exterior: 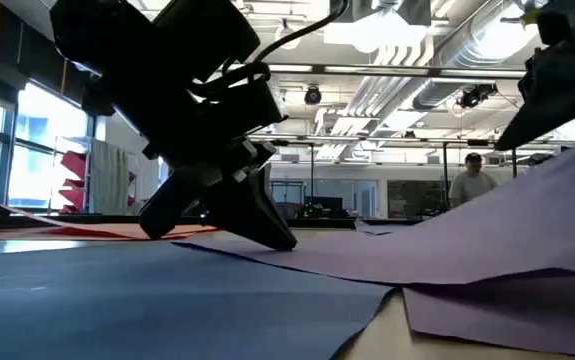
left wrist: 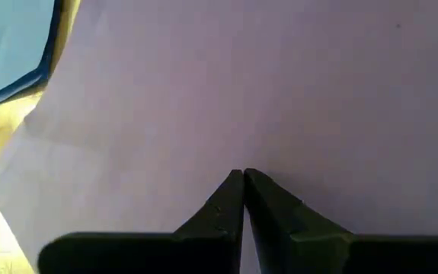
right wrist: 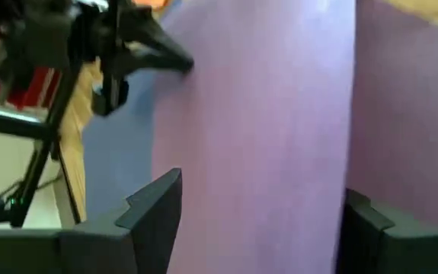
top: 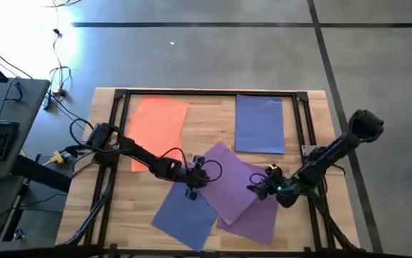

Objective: Organize paper
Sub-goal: Stack the purple paper on top of the purple paper

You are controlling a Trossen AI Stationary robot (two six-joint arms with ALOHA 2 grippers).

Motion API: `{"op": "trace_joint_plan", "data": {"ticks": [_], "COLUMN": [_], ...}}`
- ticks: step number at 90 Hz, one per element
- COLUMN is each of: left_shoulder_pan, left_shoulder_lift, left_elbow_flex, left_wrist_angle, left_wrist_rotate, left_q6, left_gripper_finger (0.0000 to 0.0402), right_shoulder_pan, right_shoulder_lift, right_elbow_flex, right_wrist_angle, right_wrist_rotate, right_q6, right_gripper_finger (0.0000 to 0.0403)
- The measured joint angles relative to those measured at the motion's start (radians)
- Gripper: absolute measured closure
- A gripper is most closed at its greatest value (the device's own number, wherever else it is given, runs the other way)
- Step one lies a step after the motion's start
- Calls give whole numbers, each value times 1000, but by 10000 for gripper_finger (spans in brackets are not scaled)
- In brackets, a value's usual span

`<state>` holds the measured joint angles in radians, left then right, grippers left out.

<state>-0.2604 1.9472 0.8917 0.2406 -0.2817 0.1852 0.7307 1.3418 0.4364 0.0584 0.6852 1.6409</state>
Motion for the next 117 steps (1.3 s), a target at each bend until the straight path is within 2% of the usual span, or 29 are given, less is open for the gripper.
{"op": "trace_joint_plan", "data": {"ticks": [6,14,33,40,47,61,69,81,94,97,104,112,117], "left_shoulder_pan": [0,0,-1,-3,-17,-71,-103,-144,-176,-183,-198,-207,-213], "left_shoulder_lift": [0,0,0,-5,-39,-202,-304,-443,-513,-517,-514,-501,-494], "left_elbow_flex": [0,-1,-1,-2,-8,-5,-4,-4,-3,-3,-3,-3,-3], "left_wrist_angle": [0,0,0,-4,-39,-79,-111,-107,-121,-121,-118,-126,-129], "left_wrist_rotate": [0,0,-8,-60,-143,-340,-409,-438,-433,-433,-434,-434,-435], "left_q6": [0,0,0,6,8,9,7,-16,-43,-43,-43,-44,-44], "left_gripper_finger": [402,402,402,402,402,402,402,402,402,402,402,402,402], "right_shoulder_pan": [0,0,0,0,0,0,6,11,-21,-32,-65,-109,-130], "right_shoulder_lift": [0,0,0,0,0,0,0,31,158,195,246,328,376], "right_elbow_flex": [0,0,0,15,80,350,542,838,1174,1246,1372,1542,1613], "right_wrist_angle": [-7,-24,-33,-54,-157,-631,-906,-1238,-1613,-1634,-1603,-1624,-1618], "right_wrist_rotate": [0,-9,-51,-51,-47,-41,-2,49,47,47,67,126,99], "right_q6": [-1,-3,-52,-76,-106,-124,-123,-129,-116,-127,-310,-419,-541], "right_gripper_finger": [190,233,379,395,401,403,403,403,403,403,403,403,403]}}
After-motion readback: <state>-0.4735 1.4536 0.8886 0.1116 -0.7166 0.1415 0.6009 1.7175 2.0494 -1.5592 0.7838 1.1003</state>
